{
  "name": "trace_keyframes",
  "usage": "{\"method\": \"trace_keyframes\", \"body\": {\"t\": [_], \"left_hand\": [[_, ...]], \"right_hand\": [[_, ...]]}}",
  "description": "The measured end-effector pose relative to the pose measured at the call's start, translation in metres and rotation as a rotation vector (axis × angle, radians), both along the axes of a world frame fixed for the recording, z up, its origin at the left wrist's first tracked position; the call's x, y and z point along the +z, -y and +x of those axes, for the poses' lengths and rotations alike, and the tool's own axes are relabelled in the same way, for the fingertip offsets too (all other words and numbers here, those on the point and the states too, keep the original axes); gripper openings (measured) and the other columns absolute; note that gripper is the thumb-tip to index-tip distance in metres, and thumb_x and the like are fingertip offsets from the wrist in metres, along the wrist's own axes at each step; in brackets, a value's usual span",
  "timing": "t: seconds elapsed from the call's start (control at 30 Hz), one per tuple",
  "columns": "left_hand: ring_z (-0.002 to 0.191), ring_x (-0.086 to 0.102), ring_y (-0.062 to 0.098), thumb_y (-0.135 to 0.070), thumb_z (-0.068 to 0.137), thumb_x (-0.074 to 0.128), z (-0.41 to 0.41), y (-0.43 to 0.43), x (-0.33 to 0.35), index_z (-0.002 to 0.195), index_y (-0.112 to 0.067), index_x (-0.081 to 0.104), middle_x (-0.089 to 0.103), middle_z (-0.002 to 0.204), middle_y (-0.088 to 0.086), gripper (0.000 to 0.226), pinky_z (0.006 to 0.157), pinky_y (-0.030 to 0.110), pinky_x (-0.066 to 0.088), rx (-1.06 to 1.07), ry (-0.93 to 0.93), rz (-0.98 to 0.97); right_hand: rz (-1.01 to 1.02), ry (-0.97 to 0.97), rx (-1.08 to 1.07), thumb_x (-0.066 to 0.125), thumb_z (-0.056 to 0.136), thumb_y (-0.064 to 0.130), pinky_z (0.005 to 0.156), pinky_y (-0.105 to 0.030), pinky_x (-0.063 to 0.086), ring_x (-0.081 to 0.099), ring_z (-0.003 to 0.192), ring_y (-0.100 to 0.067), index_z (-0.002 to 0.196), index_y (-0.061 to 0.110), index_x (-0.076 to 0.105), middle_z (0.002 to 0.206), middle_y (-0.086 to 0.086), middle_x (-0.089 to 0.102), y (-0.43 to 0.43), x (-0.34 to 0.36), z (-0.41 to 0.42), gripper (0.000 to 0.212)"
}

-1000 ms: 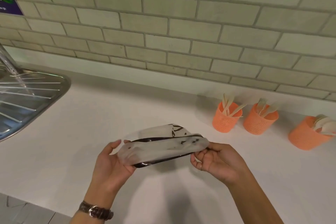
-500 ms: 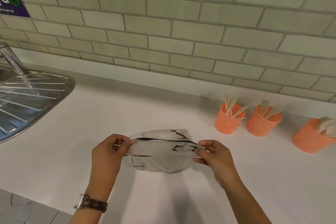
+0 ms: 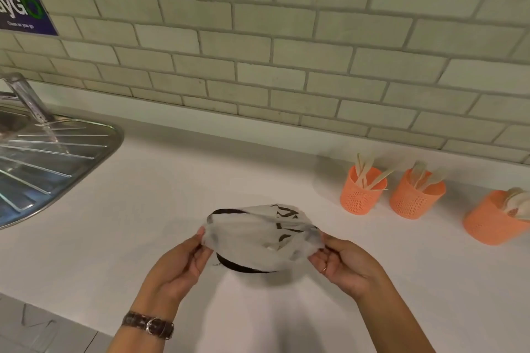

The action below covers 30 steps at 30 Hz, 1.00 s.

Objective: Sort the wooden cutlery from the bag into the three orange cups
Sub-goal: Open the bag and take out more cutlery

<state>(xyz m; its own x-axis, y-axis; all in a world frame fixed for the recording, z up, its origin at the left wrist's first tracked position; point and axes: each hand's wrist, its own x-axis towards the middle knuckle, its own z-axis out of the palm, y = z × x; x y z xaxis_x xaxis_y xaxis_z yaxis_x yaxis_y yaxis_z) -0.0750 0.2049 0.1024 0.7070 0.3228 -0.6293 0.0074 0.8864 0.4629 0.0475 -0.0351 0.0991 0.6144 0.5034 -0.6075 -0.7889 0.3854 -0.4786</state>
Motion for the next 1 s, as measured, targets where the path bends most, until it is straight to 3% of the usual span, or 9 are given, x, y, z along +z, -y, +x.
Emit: {"method": "trace_keyframes", "body": {"t": [0.07,0.1,0.23,0.3,0.4,0.6,0.77,0.87,1.0], "left_hand": [[0.059,0.072,0.023,0.014,0.072,0.068,0.001,0.001,0.005,0.066,0.010,0.071,0.073,0.074,0.018,0.007,0.049,0.032,0.058,-0.073,0.044,-0.093],[0.060,0.072,0.025,0.018,0.054,0.077,0.002,0.000,0.002,0.073,0.012,0.069,0.072,0.077,0.019,0.021,0.049,0.033,0.059,-0.075,0.052,-0.125],[0.053,0.066,0.016,0.011,0.068,0.070,0.008,-0.003,-0.001,0.092,0.001,0.059,0.067,0.069,0.009,0.029,0.051,0.022,0.054,-0.039,0.090,-0.283],[0.059,0.065,0.012,0.009,0.040,0.088,0.012,-0.008,-0.001,0.090,-0.004,0.058,0.066,0.070,0.003,0.060,0.059,0.020,0.053,-0.078,0.134,-0.282],[0.098,0.064,0.022,-0.017,0.058,0.085,0.012,-0.009,0.010,0.106,-0.008,0.056,0.064,0.102,0.009,0.057,0.093,0.036,0.051,-0.195,0.185,-0.058],[0.073,0.061,0.017,0.011,0.056,0.071,0.008,-0.012,0.013,0.118,-0.030,0.055,0.059,0.086,0.009,0.076,0.063,0.022,0.055,-0.349,0.097,0.692],[0.075,0.061,0.016,-0.020,0.042,0.081,-0.002,-0.017,0.010,0.107,-0.032,0.056,0.056,0.088,0.005,0.071,0.069,0.023,0.054,-0.422,0.058,0.917],[0.071,0.055,0.020,-0.003,0.058,0.073,-0.004,-0.014,0.008,0.102,-0.034,0.056,0.051,0.097,0.004,0.057,0.063,0.021,0.049,-0.450,-0.004,1.046],[0.057,0.039,0.017,0.003,0.079,0.064,-0.002,0.000,0.001,0.085,-0.028,0.054,0.049,0.091,-0.006,0.033,0.046,0.010,0.033,-0.324,-0.068,1.303]], "right_hand": [[0.019,-0.076,0.041,0.046,0.084,-0.006,0.049,-0.034,0.057,0.067,0.048,-0.024,0.084,0.000,0.060,0.066,-0.015,0.071,0.003,-0.001,0.002,0.015],[0.025,-0.087,0.057,0.055,0.072,-0.010,0.051,-0.035,0.057,0.067,0.049,-0.024,0.083,0.001,0.060,0.068,-0.015,0.071,0.003,-0.002,0.004,0.015],[0.093,-0.059,0.019,0.082,0.015,-0.019,0.050,-0.034,0.054,0.066,0.051,-0.025,0.070,0.002,0.061,0.065,-0.009,0.066,0.005,-0.009,0.015,0.063],[0.117,-0.014,0.067,0.084,0.046,0.000,0.048,-0.029,0.050,0.065,0.053,-0.022,0.074,0.007,0.058,0.066,-0.010,0.067,0.005,-0.003,0.018,0.040],[0.099,0.165,0.155,0.089,0.050,0.020,0.046,-0.025,0.046,0.062,0.054,-0.017,0.069,0.011,0.062,0.067,-0.009,0.067,0.011,0.006,0.022,0.034],[-0.544,0.773,0.366,0.082,0.063,-0.003,0.063,-0.019,0.046,0.058,0.070,-0.013,0.089,0.012,0.056,0.078,0.001,0.062,0.011,0.013,0.011,0.040],[-0.872,1.047,0.175,0.079,0.070,0.017,0.059,-0.016,0.039,0.053,0.062,-0.011,0.071,0.009,0.067,0.072,0.000,0.065,0.002,0.002,0.013,0.014],[-1.104,1.243,0.140,0.073,0.078,0.023,0.057,-0.013,0.036,0.053,0.065,-0.007,0.067,0.011,0.067,0.073,0.004,0.062,0.001,-0.003,0.015,0.018],[-1.056,1.109,0.133,0.064,0.087,0.019,0.055,-0.016,0.038,0.051,0.053,-0.005,0.075,0.008,0.070,0.065,0.003,0.061,-0.002,0.001,0.017,0.017]]}}
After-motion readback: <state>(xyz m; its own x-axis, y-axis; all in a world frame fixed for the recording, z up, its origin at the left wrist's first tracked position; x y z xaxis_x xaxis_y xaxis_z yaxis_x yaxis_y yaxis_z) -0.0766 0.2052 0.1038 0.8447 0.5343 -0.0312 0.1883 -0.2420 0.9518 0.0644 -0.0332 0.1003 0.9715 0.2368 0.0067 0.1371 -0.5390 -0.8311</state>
